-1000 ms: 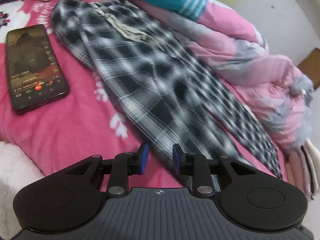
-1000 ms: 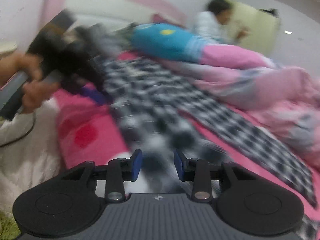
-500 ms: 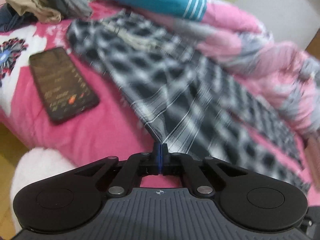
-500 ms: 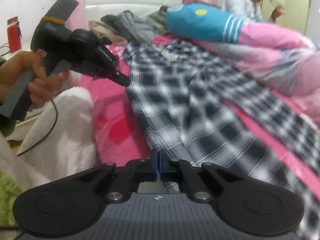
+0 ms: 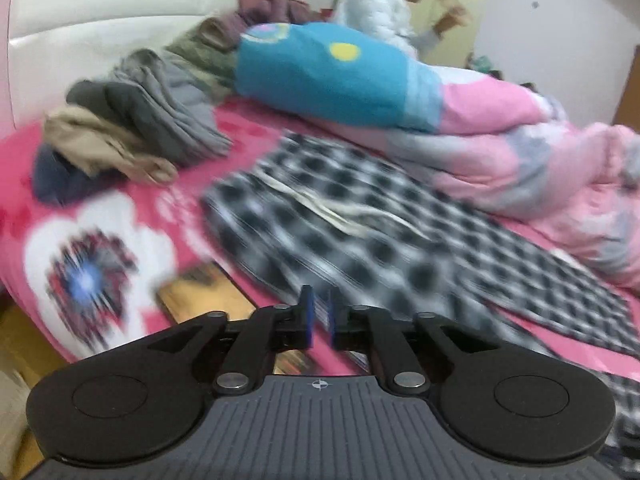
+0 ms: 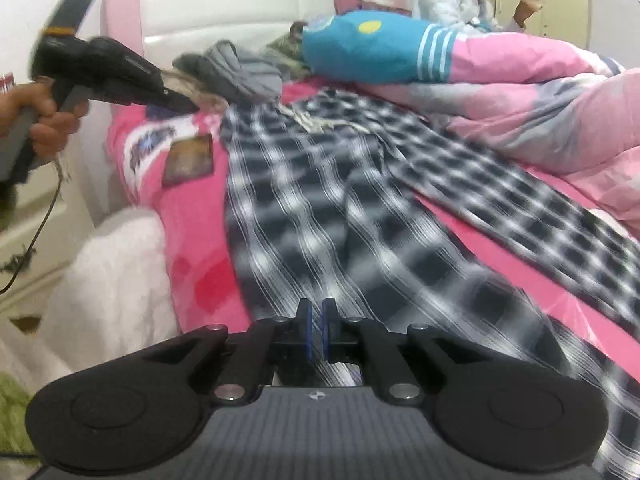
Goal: Fold clothes
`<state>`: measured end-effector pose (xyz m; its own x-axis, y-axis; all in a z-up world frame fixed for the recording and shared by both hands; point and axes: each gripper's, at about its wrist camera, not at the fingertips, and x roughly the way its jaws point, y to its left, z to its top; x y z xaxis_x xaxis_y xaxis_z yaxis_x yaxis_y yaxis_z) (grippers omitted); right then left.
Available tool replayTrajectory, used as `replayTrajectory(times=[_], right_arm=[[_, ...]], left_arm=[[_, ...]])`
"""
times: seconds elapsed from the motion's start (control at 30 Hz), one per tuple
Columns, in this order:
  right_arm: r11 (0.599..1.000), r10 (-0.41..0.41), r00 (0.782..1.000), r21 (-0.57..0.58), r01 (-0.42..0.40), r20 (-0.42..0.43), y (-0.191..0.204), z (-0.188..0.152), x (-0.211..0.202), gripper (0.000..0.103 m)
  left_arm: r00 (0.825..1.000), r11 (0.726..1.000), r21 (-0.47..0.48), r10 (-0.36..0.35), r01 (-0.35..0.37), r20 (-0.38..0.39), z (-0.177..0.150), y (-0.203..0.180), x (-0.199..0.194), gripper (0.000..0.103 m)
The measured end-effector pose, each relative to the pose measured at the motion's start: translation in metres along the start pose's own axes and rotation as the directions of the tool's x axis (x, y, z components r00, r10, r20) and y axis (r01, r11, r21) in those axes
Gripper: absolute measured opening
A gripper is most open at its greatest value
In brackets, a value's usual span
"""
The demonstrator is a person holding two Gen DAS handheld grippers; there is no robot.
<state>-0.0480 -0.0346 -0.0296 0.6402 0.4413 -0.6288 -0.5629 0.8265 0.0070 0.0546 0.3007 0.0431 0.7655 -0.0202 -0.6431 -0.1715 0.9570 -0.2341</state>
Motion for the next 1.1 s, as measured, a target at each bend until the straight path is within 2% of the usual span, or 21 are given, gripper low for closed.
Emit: replayTrajectory(times=[0.03, 0.07, 0.13, 0.23, 0.33, 0.57, 0.67, 0.8, 0.93, 0.97, 1.0, 1.07, 1.1], right_arm=[[1.0, 0.008, 1.0, -0.002, -0.008, 0.01, 0.002, 0.003, 0.001, 0.005], [1.0, 0.019, 1.0, -0.011, -0.018, 0.019, 0.006, 0.005, 0.003, 0.005], [0.998, 0.031, 0.999, -0.048, -0.029, 0.04, 0.015, 0.011, 0.007, 0.007], [0.993, 0.048, 0.997, -0.113, -0.041, 0.053, 0.032, 0.019, 0.019, 0.025], [0.985, 0.066, 0.997, -0.165, -0.057, 0.048, 0.046, 0.024, 0.032, 0.026], [0.975, 0.086, 0.995, -0.209, -0.074, 0.046, 0.062, 0.032, 0.055, 0.026], [0.961, 0.085, 0.995, -0.268, -0.066, 0.059, 0.072, 0.032, 0.059, 0.026], [0.924, 0.065, 0.995, -0.382, -0.03, 0.079, 0.089, 0.03, 0.066, 0.024], [0.906, 0.035, 0.997, -0.423, -0.004, 0.067, 0.094, 0.031, 0.083, 0.02], [0.903, 0.018, 0.998, -0.43, 0.01, 0.061, 0.094, 0.03, 0.088, 0.015], [0.901, 0.001, 0.999, -0.433, 0.022, 0.053, 0.093, 0.03, 0.094, 0.011], [0.908, -0.023, 0.999, -0.418, 0.039, 0.042, 0.088, 0.032, 0.099, 0.002], [0.919, -0.019, 0.998, -0.393, 0.038, 0.052, 0.083, 0.034, 0.096, 0.001]], left_arm=[[1.0, 1.0, 0.004, 0.016, -0.016, -0.015, 0.012, 0.008, 0.009, 0.03], [0.999, 0.999, 0.009, 0.032, -0.032, -0.029, 0.023, 0.016, 0.018, 0.033], [0.994, 0.999, -0.012, 0.04, -0.041, -0.102, 0.042, 0.035, 0.046, 0.034], [0.979, 0.996, -0.047, 0.068, -0.078, -0.195, 0.065, 0.062, 0.086, 0.034], [0.968, 0.991, -0.105, 0.05, -0.078, -0.247, 0.082, 0.08, 0.114, 0.034], [0.959, 0.994, -0.104, -0.002, -0.029, -0.284, 0.086, 0.084, 0.138, 0.033], [0.959, 0.992, -0.124, -0.032, -0.003, -0.281, 0.086, 0.085, 0.142, 0.033], [0.96, 0.989, -0.145, -0.073, 0.034, -0.27, 0.088, 0.084, 0.139, 0.033], [0.958, 0.991, -0.134, -0.051, 0.013, -0.284, 0.085, 0.082, 0.148, 0.033], [0.958, 0.991, -0.137, -0.053, 0.014, -0.282, 0.084, 0.082, 0.15, 0.033], [0.959, 0.99, -0.139, -0.054, 0.016, -0.279, 0.083, 0.082, 0.152, 0.027], [0.961, 0.991, -0.13, -0.055, 0.02, -0.272, 0.084, 0.08, 0.152, 0.014], [0.962, 0.993, -0.118, -0.053, 0.022, -0.267, 0.085, 0.079, 0.15, 0.004]])
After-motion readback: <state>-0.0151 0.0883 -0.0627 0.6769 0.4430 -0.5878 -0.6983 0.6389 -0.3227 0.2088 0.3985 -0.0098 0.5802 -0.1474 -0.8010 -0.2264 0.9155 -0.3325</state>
